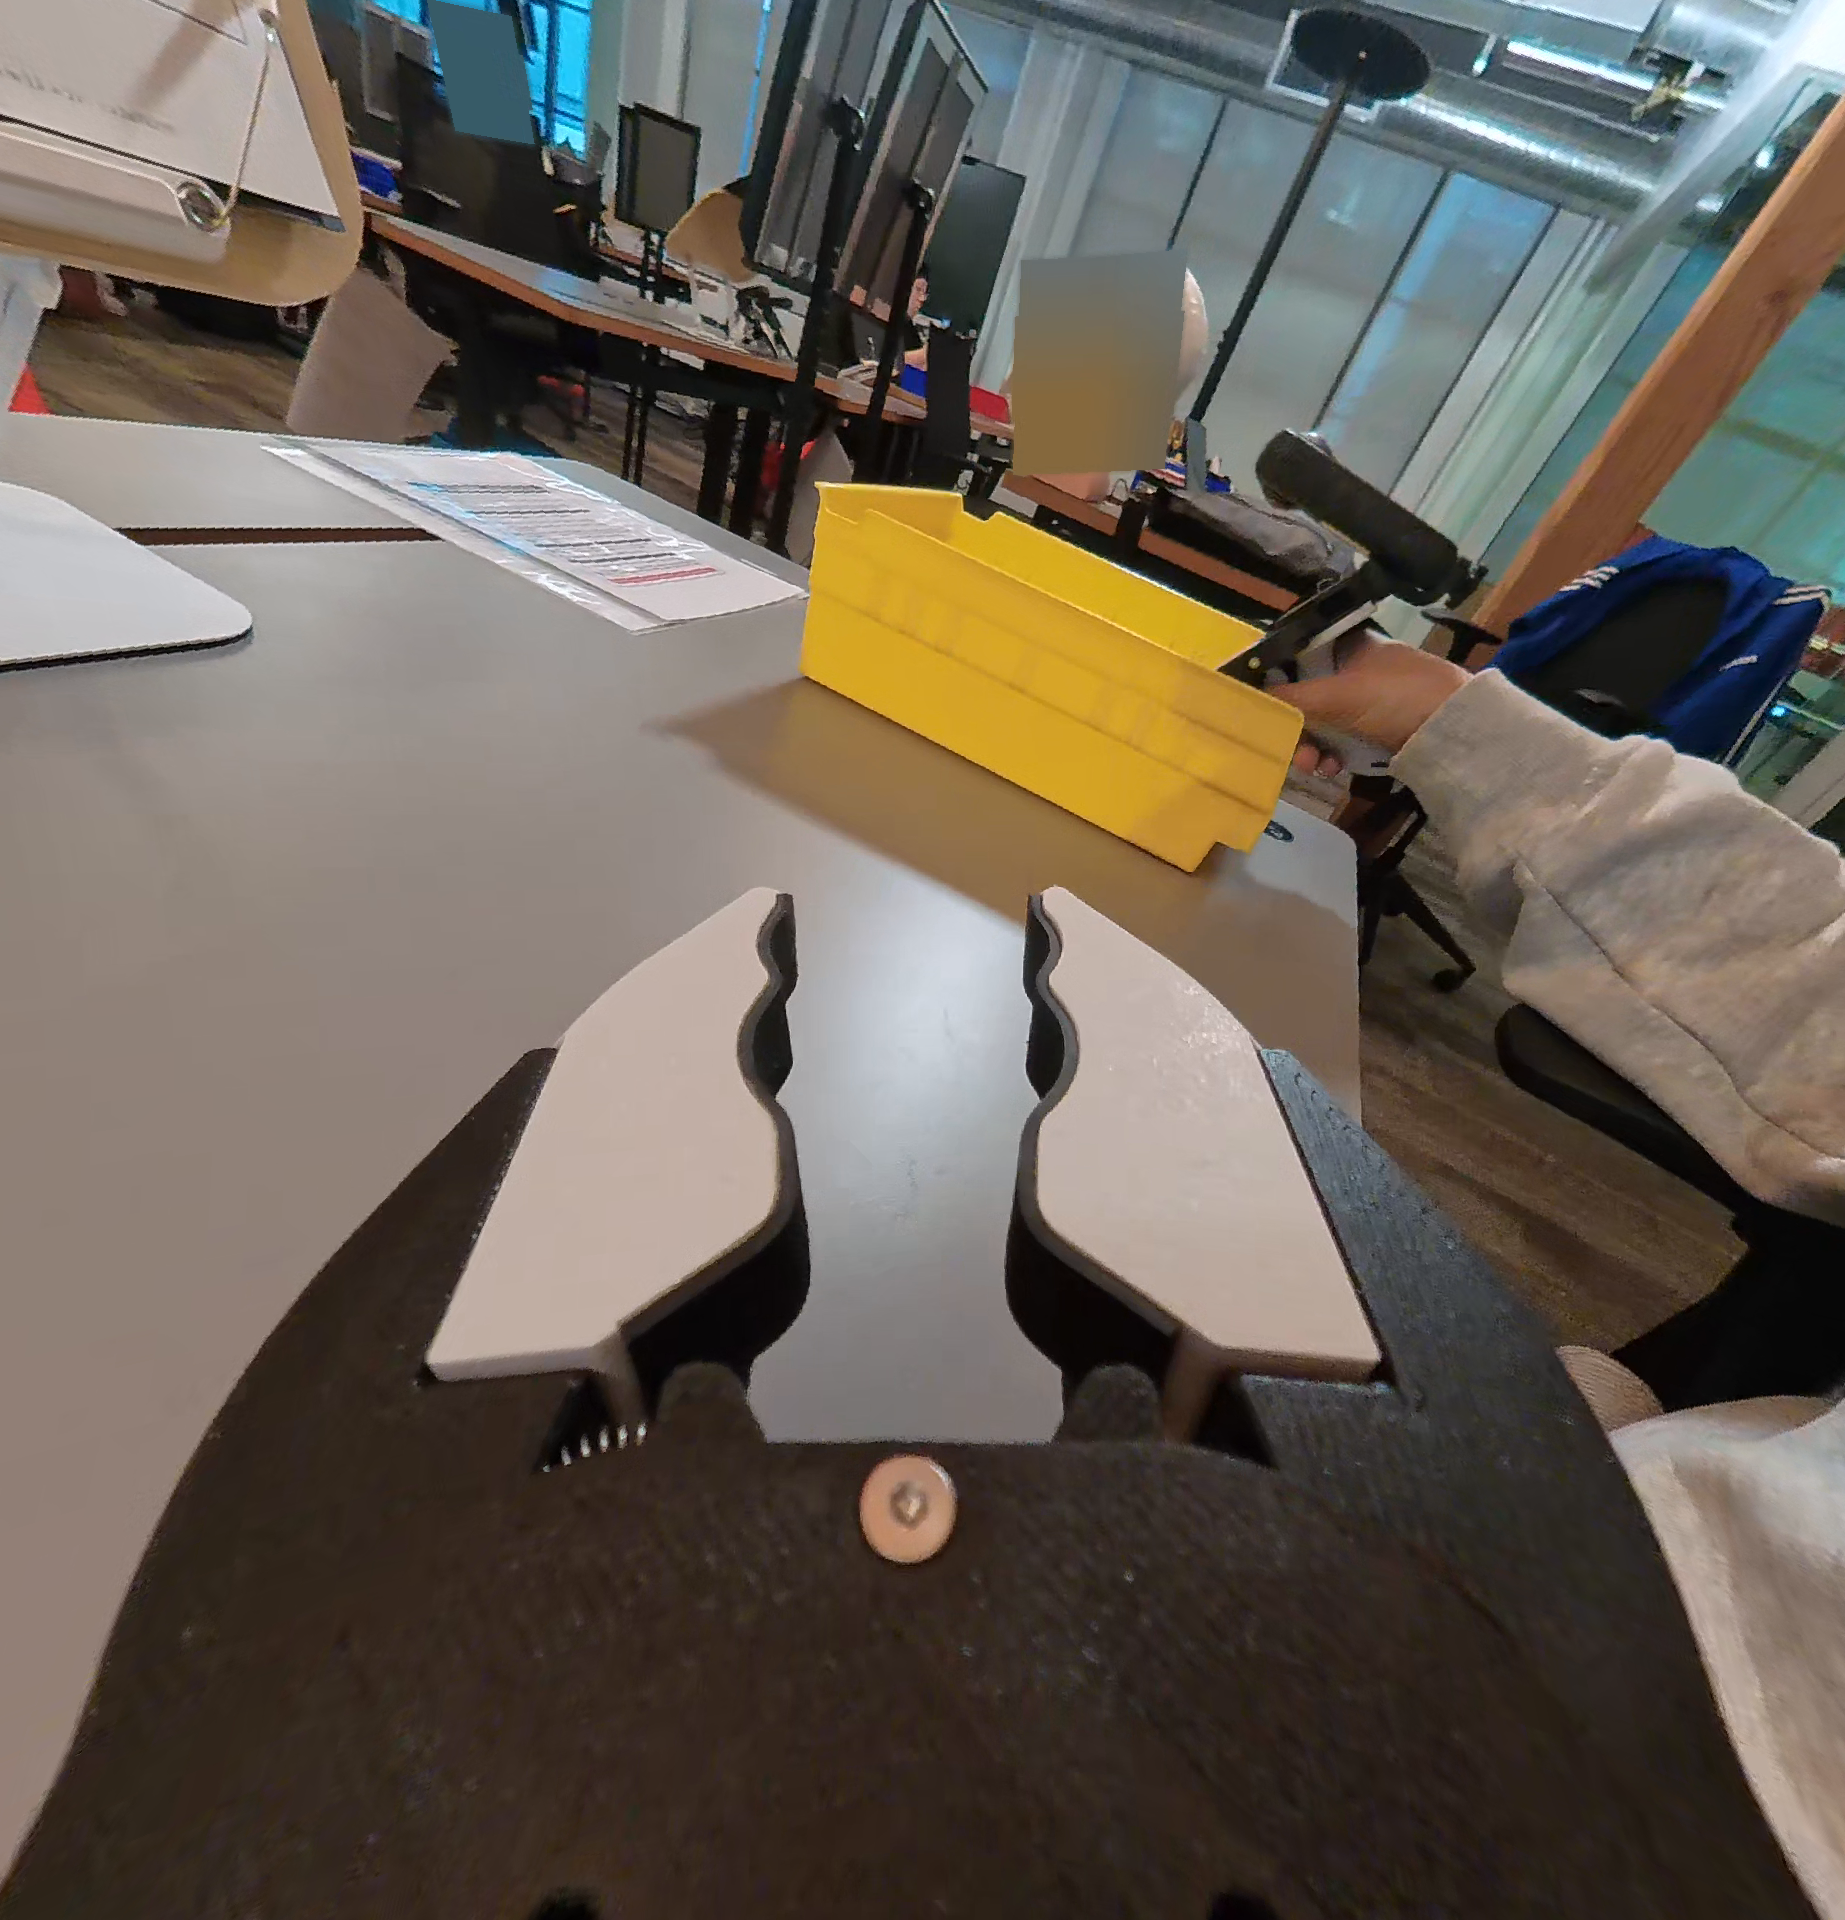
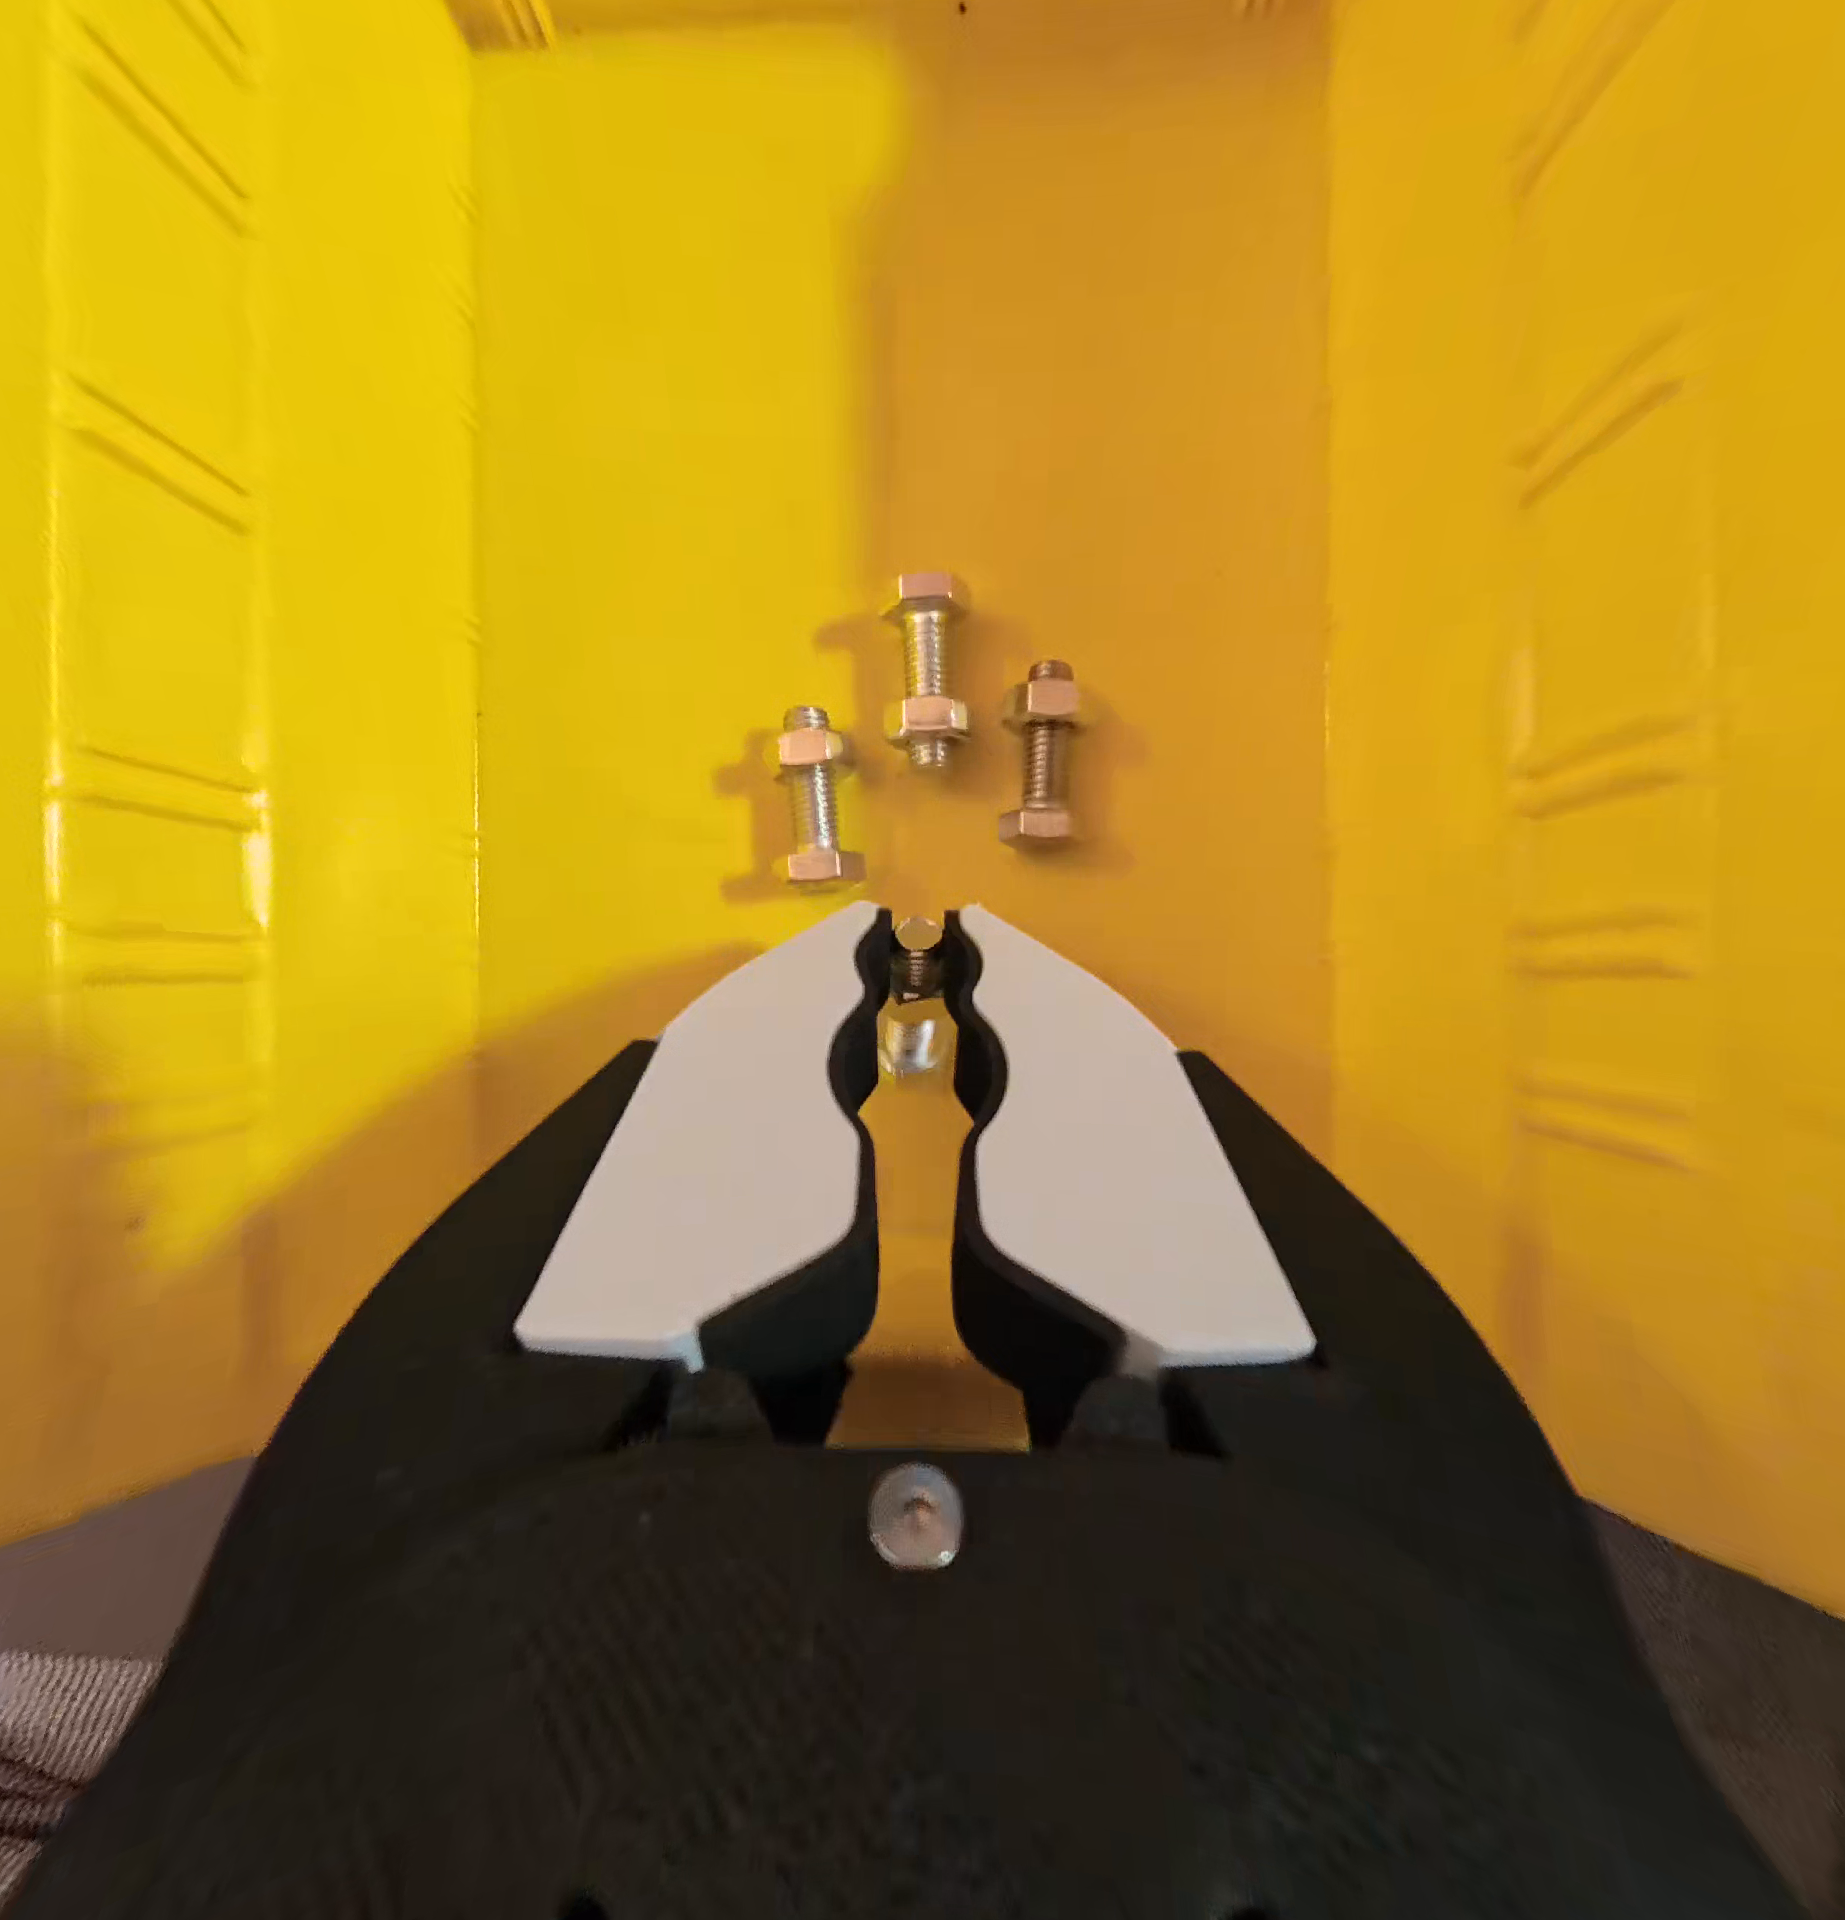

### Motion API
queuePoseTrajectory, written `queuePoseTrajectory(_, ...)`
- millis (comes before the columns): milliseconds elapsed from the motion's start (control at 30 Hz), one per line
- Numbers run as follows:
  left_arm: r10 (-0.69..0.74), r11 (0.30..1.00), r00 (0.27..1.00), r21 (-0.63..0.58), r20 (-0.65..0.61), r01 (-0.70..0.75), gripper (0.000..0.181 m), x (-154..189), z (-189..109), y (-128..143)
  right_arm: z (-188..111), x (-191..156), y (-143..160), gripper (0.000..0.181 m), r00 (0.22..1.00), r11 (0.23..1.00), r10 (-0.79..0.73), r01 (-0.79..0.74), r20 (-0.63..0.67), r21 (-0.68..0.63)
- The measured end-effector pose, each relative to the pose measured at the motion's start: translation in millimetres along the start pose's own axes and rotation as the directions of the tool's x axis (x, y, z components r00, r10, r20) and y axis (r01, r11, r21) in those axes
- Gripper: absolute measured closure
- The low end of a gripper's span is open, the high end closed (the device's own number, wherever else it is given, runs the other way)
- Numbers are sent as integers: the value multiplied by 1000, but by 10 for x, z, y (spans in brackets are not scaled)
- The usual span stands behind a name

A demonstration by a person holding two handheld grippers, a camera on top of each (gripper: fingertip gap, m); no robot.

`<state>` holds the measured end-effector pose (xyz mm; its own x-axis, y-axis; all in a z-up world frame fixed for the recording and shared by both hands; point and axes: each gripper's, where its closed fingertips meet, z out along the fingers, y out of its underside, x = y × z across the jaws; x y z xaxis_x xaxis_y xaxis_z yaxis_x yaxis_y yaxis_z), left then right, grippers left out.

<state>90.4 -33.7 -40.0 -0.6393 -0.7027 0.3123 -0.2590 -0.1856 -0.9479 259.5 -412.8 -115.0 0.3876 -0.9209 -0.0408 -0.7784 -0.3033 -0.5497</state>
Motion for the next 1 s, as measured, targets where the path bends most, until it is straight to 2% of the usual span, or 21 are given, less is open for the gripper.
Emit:
queuePoseTrajectory(33,6,1000,1000,0,2,-6,137,0,0,0,17,-21,11,172,1000,1000,-4,4,-3,-17)
queuePoseTrajectory(267,-2,1000,1000,1,-4,2,137,0,-7,0,86,45,55,171,996,998,-39,35,-78,-47)
queuePoseTrajectory(367,1,1000,1000,3,-2,-1,138,-2,-9,-3,-15,51,-86,167,997,999,-16,18,-71,40)
queuePoseTrajectory(467,-4,1000,1000,1,-3,4,138,-5,-6,0,-208,115,-305,166,996,982,17,-1,-83,189)
queuePoseTrajectory(533,-7,1000,1000,1,-4,7,138,-6,-6,0,-453,254,-517,166,988,931,38,18,-147,364)
queuePoseTrajectory(633,-6,1000,1000,5,-1,6,138,-12,-12,-9,-965,576,-726,152,955,776,123,77,-271,626)
queuePoseTrajectory(700,-8,1000,1000,8,1,8,138,-17,-17,-14,-1242,856,-671,147,919,685,213,103,-333,721)
queuePoseTrajectory(733,-11,1000,1000,9,1,11,138,-18,-16,-16,-1308,1002,-589,145,902,668,256,95,-348,738)
queuePoseTrajectory(800,-17,1000,1000,9,-2,17,138,-16,-16,-16,-1275,1235,-413,134,895,667,310,35,-321,744)
queuePoseTrajectory(867,-17,1000,1000,11,-2,17,138,-11,-13,-19,-1098,1310,-297,126,921,686,318,-60,-225,725)
queuePoseTrajectory(1000,-10,1000,1000,4,-1,10,138,-5,-2,-8,-843,1127,-343,115,963,691,266,-154,-51,706)
